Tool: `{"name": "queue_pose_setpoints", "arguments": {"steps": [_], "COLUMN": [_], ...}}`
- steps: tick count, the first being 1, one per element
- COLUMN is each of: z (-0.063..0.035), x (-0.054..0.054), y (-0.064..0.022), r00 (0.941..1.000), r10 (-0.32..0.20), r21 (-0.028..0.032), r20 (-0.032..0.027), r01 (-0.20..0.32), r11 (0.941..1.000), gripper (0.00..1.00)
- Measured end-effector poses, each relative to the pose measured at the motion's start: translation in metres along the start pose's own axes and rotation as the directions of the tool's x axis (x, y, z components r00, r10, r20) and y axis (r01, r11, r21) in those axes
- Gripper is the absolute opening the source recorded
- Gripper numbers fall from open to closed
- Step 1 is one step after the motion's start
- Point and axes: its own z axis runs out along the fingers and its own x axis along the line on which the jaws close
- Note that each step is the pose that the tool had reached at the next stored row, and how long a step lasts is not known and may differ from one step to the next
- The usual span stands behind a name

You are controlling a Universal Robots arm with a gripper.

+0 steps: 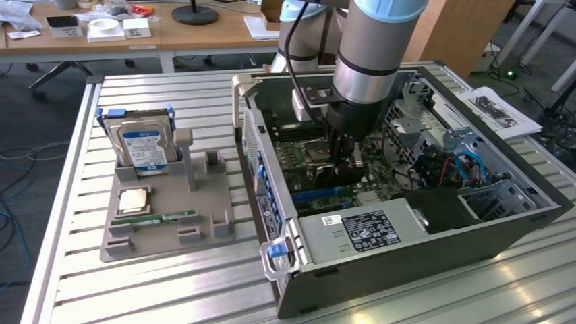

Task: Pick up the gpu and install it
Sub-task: 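Insert the gpu into the slot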

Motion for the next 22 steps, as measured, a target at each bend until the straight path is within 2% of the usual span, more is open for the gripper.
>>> {"name": "queue_pose_setpoints", "arguments": {"steps": [22], "z": [0.0023], "x": [0.0005], "y": [0.004], "r00": [1.0], "r10": [0.0], "r21": [0.0001], "r20": [0.0], "r01": [0.0], "r11": [1.0], "gripper": [0.27]}}
